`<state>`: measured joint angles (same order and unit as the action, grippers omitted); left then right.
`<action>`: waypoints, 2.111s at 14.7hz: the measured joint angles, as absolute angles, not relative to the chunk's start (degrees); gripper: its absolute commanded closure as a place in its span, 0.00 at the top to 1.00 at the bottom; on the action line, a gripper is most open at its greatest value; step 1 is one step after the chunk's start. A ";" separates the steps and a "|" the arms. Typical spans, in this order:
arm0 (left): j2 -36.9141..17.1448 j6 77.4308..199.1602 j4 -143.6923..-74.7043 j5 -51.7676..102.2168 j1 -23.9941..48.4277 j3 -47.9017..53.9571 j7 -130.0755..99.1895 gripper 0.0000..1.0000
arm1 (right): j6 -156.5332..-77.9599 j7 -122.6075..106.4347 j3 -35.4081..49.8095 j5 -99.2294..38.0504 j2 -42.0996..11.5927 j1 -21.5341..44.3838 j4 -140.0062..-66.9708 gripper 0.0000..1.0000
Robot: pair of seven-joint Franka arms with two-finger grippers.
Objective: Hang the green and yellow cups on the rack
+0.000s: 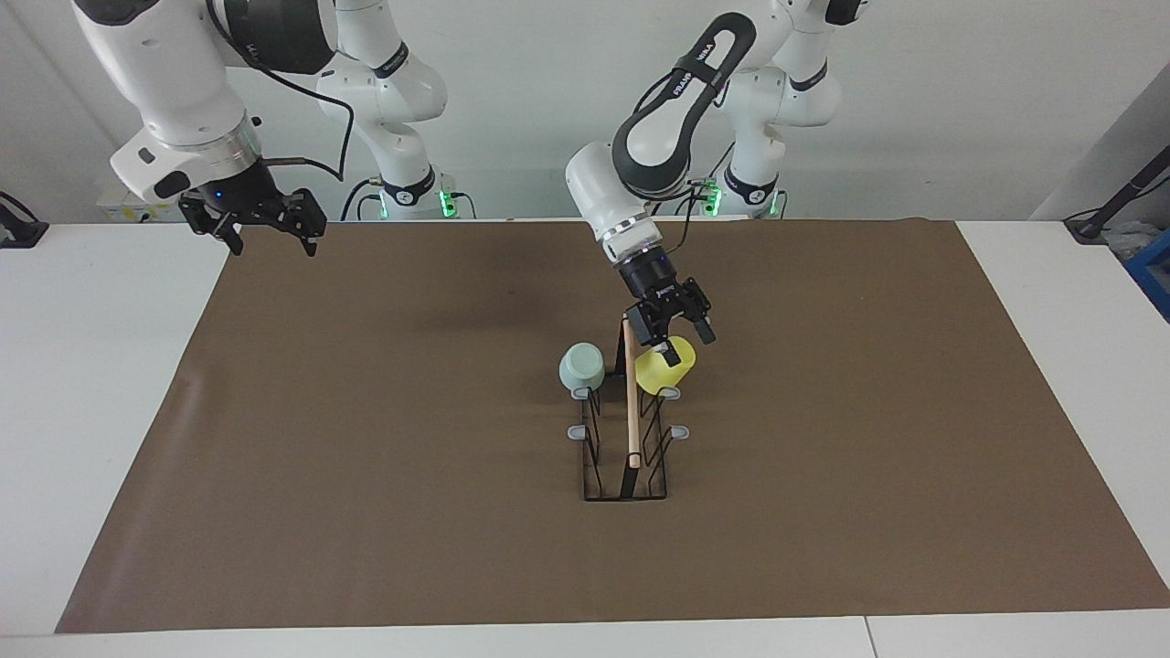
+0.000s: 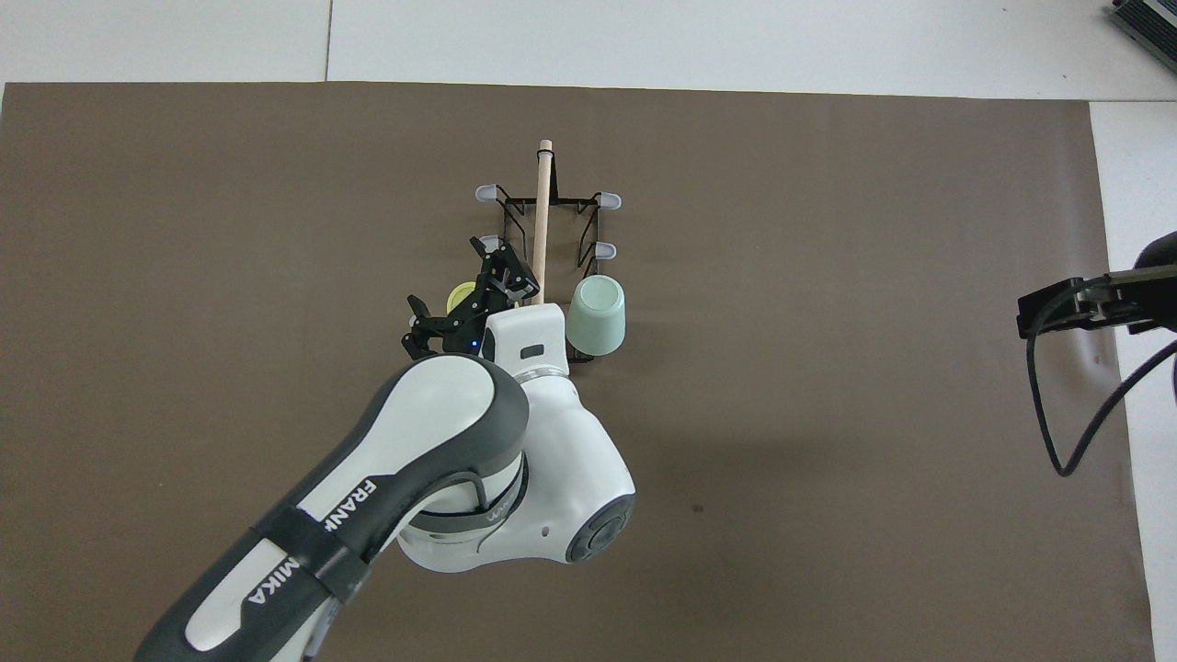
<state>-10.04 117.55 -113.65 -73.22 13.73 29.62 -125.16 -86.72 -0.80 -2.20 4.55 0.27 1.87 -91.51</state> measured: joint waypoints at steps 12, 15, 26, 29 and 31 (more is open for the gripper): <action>-6.69 130.10 -111.43 -49.03 9.85 18.05 -70.96 1.00 | -86.72 -0.80 -2.20 4.55 0.27 1.87 -91.51 1.00; -6.50 130.29 -111.43 -44.24 9.79 15.11 -59.74 1.00 | -86.72 -0.80 -2.20 4.55 0.27 1.87 -91.51 1.00; -1.01 130.53 -111.39 -13.49 9.38 1.62 -13.54 1.00 | -86.72 -0.80 -2.21 4.55 0.27 1.85 -91.51 1.00; 0.75 125.24 -110.80 -4.85 7.96 0.20 -3.91 1.00 | -86.76 -0.67 -2.29 3.60 0.27 1.78 -91.51 1.00; 1.31 117.34 -107.52 -1.24 7.62 -1.31 1.39 1.00 | -86.79 0.63 -2.34 0.47 0.27 1.36 -91.51 1.00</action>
<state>1.31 117.34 -107.52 -1.24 7.62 -1.31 1.39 -86.79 0.63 -2.34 0.47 0.27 1.36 -91.51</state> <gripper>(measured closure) 0.000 0.000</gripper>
